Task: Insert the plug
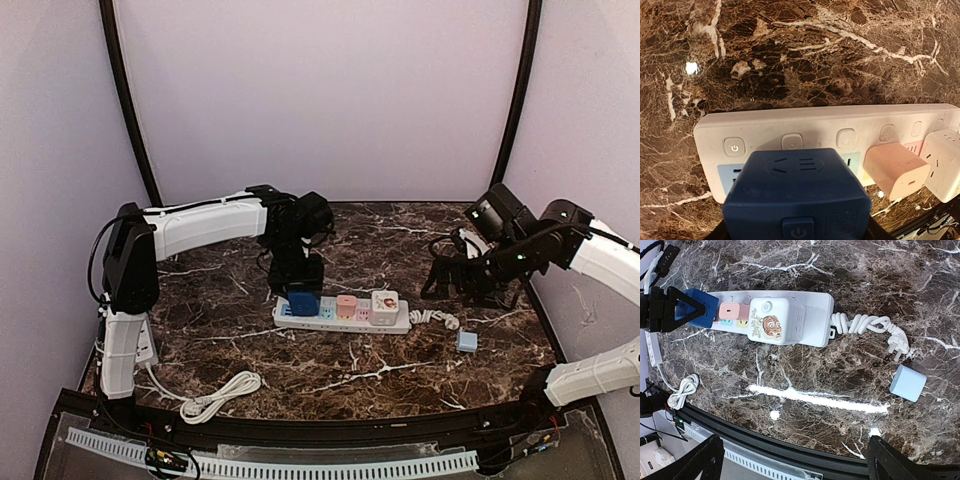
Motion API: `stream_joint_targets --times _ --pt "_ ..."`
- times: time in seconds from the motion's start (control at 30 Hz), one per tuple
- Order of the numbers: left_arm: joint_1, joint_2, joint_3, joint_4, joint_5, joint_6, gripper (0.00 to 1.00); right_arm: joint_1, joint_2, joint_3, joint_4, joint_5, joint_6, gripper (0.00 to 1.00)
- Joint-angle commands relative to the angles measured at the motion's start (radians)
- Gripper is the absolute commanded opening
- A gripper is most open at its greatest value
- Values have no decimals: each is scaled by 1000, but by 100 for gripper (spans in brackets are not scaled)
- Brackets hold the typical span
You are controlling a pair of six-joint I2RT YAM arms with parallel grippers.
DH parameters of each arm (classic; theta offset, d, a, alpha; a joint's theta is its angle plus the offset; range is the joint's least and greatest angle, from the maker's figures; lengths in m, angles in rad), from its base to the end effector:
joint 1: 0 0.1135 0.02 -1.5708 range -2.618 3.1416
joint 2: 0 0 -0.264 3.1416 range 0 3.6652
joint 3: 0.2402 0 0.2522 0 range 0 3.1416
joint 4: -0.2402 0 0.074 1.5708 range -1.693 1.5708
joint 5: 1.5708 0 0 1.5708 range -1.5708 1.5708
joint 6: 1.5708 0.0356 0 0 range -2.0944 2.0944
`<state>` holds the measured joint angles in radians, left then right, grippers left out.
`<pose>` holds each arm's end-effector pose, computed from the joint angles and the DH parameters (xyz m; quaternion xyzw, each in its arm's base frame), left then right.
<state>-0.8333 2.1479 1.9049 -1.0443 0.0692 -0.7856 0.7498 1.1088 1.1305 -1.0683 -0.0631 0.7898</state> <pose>0.2987 -0.3324 0.2289 0.0285 0.9890 -0.1258 0.0726 0.1454 0.1384 0.3203 0.0111 0.9653 0.2021 0.1648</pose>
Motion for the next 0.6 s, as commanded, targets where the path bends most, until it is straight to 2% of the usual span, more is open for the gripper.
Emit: stream_joint_targets --times 0.0,0.4,0.57 --pt "-6 -5 -9 -12 -28 -9 1 -7 8 5 21 9 -12 99" --pt "-42 0 -38 13 -57 -35 1 -6 27 11 21 14 -23 98" --pt "-60 1 -60 18 -117 -63 1 -6 38 16 21 16 -27 99"
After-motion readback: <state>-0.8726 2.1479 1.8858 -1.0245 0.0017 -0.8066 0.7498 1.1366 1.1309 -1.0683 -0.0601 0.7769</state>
